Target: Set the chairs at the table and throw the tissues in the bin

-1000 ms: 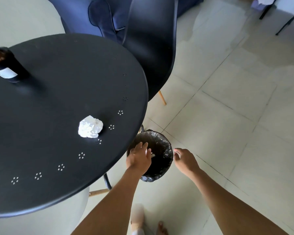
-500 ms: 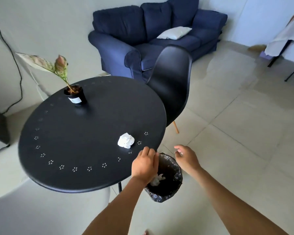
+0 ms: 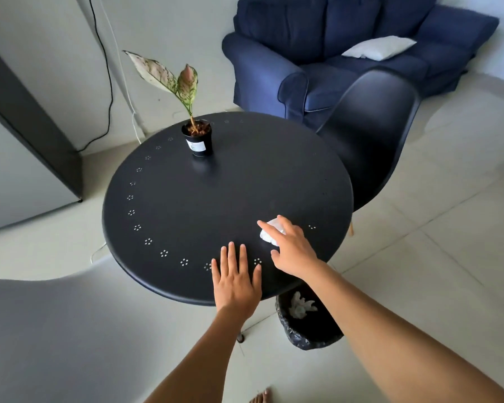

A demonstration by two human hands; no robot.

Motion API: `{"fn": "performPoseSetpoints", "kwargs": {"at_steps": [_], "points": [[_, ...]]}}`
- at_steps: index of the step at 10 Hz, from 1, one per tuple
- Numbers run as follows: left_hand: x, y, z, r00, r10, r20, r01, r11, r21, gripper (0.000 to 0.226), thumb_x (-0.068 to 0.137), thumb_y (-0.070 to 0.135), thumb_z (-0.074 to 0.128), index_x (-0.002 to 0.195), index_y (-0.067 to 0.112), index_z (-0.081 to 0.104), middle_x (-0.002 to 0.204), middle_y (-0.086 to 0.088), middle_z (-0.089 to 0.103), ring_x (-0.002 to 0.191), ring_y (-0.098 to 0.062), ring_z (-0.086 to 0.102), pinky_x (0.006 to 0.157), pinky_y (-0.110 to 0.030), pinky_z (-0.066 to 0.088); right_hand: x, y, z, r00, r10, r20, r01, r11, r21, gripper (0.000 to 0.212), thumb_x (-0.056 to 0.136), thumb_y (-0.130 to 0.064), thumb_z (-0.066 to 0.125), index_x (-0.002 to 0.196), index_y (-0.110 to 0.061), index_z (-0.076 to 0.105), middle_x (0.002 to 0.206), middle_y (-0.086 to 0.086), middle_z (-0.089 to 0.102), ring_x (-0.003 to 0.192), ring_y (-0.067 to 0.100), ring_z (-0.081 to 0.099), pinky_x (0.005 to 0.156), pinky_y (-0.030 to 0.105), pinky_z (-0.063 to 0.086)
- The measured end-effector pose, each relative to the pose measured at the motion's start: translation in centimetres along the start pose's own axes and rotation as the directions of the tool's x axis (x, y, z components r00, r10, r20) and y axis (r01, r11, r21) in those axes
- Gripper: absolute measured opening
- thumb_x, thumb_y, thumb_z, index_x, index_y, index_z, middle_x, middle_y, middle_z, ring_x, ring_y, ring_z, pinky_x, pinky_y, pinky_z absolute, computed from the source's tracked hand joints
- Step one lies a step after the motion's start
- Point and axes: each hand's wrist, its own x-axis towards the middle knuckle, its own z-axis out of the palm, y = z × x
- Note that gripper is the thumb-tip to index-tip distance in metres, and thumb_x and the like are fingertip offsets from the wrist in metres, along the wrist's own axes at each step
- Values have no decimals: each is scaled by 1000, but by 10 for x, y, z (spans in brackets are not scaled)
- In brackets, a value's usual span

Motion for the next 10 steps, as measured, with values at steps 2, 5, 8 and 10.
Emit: {"fn": "performPoseSetpoints", "kwargs": {"at_steps": [2, 5, 8, 10], "points": [[0, -1, 6, 1000, -10, -8, 10, 1000, 21, 71, 91, 57, 3, 154, 22, 6, 163, -3, 2, 151, -21, -4, 121, -42, -5, -5, 15, 3, 987, 61, -147, -64, 998, -18, 42, 88, -13, 57, 128, -28, 58, 130, 2, 51, 114, 24, 50, 86, 34, 52], [1, 1, 8, 999, -27, -42, 28, 999, 18, 70, 92, 55, 10, 153, 21, 15, 162, -3, 11, 151, -22, 4, 122, -44, 2, -84, 89, 2, 609, 647, -458, -440, 756, 484, 31, 84, -4, 61, 113, -12, 67, 111, 21, 61, 102, 37, 58, 77, 30, 51], [0, 1, 8, 998, -17, -55, 19, 999, 39, 67, 94, 53, 15, 153, 20, 18, 162, -5, 13, 151, -22, 6, 122, -44, 4, -103, 112, 48, 685, 727, -58, -563, 577, 592, 59, 87, -23, 65, 142, -17, 46, 137, 14, 56, 129, 30, 49, 108, 35, 39], [1, 1, 11, 996, -9, -89, 15, 998, 65, 67, 94, 53, 15, 152, 20, 19, 162, -5, 14, 151, -23, 7, 122, -44, 4, -101, 118, 51, 660, 745, -96, -578, 585, 568, 50, 94, -20, 55, 143, -17, 44, 145, 9, 50, 135, 28, 45, 108, 34, 39]]}}
